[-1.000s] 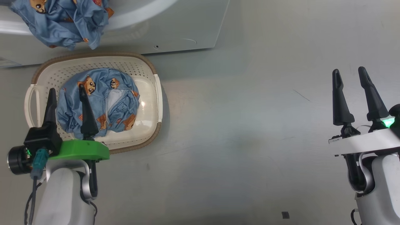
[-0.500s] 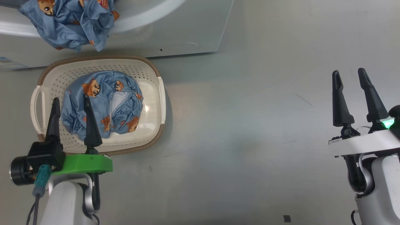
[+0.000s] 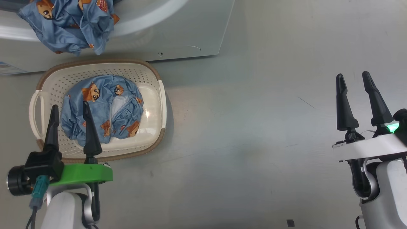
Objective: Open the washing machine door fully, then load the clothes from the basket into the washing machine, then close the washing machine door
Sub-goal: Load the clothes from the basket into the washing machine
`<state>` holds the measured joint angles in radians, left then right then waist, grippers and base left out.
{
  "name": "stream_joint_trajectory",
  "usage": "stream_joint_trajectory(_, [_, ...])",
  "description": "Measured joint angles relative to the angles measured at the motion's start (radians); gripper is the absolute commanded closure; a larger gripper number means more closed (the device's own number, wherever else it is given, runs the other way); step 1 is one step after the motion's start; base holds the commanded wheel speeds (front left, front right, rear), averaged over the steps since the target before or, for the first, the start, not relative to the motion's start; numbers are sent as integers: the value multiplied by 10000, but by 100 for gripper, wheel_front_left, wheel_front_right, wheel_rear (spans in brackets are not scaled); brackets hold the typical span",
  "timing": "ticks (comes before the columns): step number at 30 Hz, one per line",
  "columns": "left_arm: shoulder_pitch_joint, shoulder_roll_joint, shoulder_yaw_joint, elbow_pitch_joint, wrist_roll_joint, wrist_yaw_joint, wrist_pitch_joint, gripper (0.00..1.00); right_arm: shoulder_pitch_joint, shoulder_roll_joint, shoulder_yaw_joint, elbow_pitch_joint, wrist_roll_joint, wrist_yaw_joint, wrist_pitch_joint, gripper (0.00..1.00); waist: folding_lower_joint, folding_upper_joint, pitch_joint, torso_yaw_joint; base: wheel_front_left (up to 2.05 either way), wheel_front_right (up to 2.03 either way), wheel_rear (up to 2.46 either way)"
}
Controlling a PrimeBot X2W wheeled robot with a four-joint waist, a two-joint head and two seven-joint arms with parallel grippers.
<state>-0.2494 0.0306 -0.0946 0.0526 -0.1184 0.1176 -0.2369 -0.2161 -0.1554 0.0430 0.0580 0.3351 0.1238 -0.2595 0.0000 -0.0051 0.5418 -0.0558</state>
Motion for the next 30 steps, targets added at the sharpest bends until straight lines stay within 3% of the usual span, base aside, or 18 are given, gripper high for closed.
stream_joint_trajectory(30, [271, 17, 564, -662, 299, 2, 487, 0, 67, 253, 245, -10, 2, 0, 0, 0, 0, 0, 140, -431, 0, 0, 0])
